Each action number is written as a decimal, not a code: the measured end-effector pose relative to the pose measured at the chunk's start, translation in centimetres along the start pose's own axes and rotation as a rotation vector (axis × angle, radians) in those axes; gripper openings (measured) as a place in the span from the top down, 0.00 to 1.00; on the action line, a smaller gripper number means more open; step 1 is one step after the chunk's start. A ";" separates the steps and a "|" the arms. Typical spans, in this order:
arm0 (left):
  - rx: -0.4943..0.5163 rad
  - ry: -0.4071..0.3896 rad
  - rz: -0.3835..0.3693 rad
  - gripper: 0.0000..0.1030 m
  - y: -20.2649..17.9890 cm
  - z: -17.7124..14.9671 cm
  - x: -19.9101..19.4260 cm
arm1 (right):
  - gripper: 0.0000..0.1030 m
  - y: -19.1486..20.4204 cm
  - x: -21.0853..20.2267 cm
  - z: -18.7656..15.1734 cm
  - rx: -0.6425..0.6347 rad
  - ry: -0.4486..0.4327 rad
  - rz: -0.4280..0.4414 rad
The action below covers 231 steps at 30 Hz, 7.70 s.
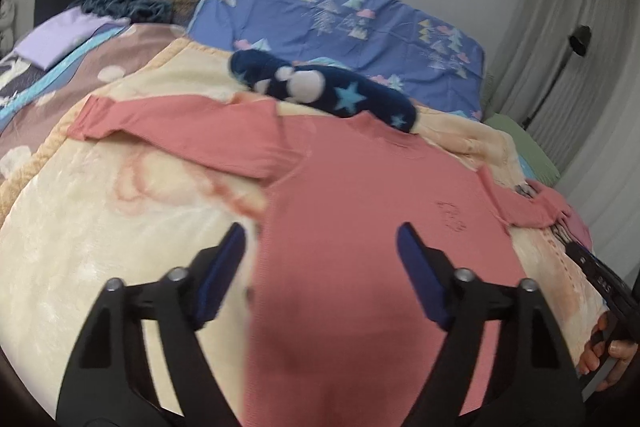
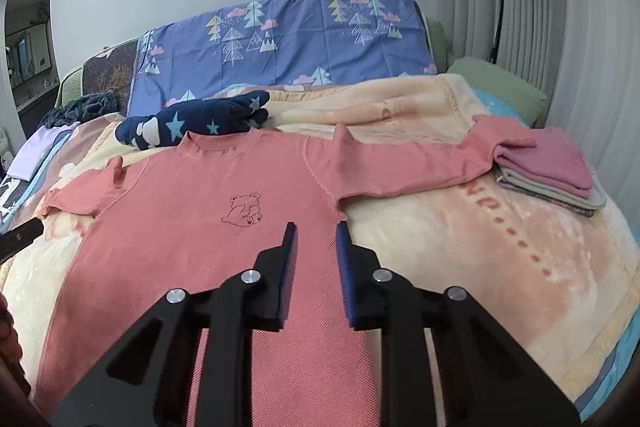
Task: Fold small clothes
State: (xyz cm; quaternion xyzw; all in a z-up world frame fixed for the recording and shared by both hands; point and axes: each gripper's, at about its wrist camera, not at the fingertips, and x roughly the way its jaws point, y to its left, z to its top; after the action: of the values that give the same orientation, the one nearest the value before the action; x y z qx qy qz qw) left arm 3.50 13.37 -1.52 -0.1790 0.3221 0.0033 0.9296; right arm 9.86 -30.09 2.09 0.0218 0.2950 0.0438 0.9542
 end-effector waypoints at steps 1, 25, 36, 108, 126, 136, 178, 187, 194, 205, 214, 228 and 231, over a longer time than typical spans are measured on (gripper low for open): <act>-0.033 0.014 0.020 0.35 2.0 0.4 0.6 | 0.80 0.1 0.2 0.0 -0.006 0.007 0.001; -0.901 -0.056 0.109 0.85 31.9 9.2 10.5 | 0.63 3.4 8.1 1.4 -0.103 0.130 -0.037; -0.105 -0.155 -0.121 0.94 5.2 16.7 6.5 | 0.63 2.1 9.4 2.2 -0.052 0.122 -0.035; 0.243 0.139 0.144 0.68 0.4 6.2 12.3 | 0.86 -3.2 20.3 7.7 0.253 0.303 0.349; 0.375 0.171 0.164 0.60 -3.9 3.9 18.5 | 0.80 -16.8 12.2 8.3 0.472 0.029 0.089; 0.376 0.170 0.165 0.60 -3.9 3.8 18.4 | 0.65 -32.1 12.6 4.8 0.956 0.018 0.050; 0.027 0.392 -0.405 0.27 -8.5 6.2 21.8 | 0.94 12.7 19.7 2.7 -0.017 0.293 0.626; 0.048 0.299 -0.362 0.97 -9.1 10.3 20.0 | 0.91 6.1 17.8 3.4 0.010 0.274 0.515; 0.140 0.099 -0.357 0.97 -9.8 15.3 13.3 | 1.00 -4.4 19.7 1.9 0.442 0.260 0.411; 0.091 0.152 -0.162 0.96 -2.0 13.1 14.4 | 0.99 -2.1 19.7 1.9 0.295 0.235 0.338; 0.045 0.195 0.029 0.81 2.8 8.7 17.4 | 0.86 -0.7 16.1 0.7 0.166 0.278 0.347; 0.405 0.199 0.027 0.41 -6.5 3.6 18.6 | 0.90 -0.5 19.3 1.7 0.055 0.259 0.155; 0.393 0.193 0.029 0.41 -6.3 3.9 17.9 | 0.89 0.7 17.7 2.2 -0.009 0.220 0.100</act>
State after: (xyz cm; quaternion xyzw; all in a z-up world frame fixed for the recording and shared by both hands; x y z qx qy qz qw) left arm 20.84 6.86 -7.34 0.0106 0.4064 -0.0634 0.9114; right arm 25.65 -27.70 -6.00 0.0270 0.3964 0.0947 0.9128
